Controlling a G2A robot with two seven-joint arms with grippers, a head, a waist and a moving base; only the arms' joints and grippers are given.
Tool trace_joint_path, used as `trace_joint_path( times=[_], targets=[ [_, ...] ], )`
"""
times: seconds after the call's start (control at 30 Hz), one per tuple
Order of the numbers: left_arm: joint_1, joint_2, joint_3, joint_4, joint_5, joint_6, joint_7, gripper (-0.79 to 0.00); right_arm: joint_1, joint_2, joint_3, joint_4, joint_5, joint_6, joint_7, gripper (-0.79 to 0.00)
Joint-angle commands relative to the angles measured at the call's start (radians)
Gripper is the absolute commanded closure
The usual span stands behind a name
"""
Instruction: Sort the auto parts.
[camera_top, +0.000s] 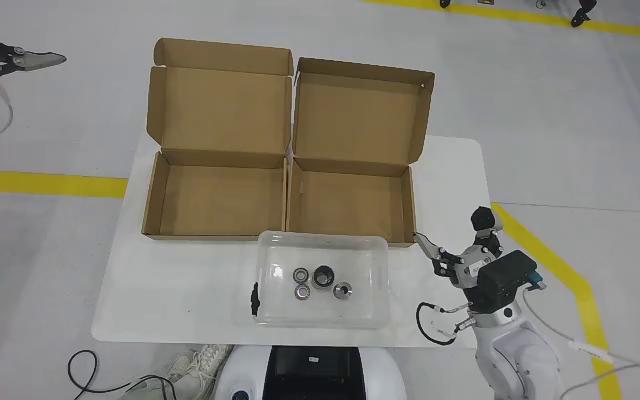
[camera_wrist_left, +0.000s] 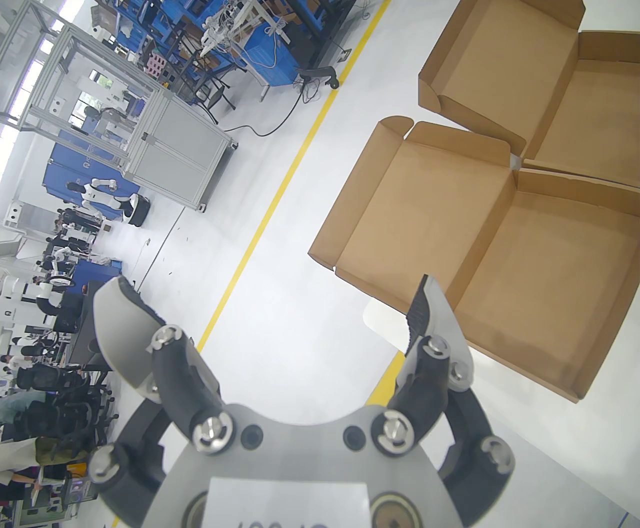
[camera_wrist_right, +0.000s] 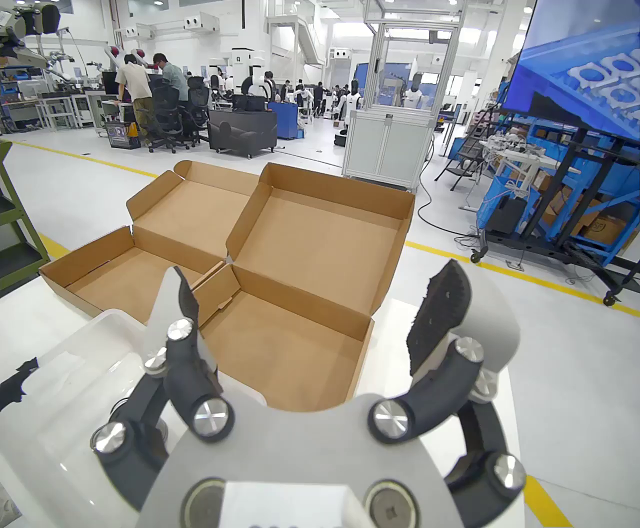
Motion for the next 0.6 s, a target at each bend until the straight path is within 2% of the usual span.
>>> trace_joint_path(
  times=[0.0, 0.57],
  targets=[
    [0.000, 0.000, 0.000, 0.000, 0.000, 0.000, 0.000, -0.785, 0.000, 0.000, 0.000, 0.000, 0.000, 0.000, 0.000, -0.784],
    [0.000, 0.000, 0.000, 0.000, 0.000, 0.000, 0.000, -0.785, 0.002, 0.000, -0.002, 0.000, 0.002, -0.001, 0.001, -0.785]
  ],
)
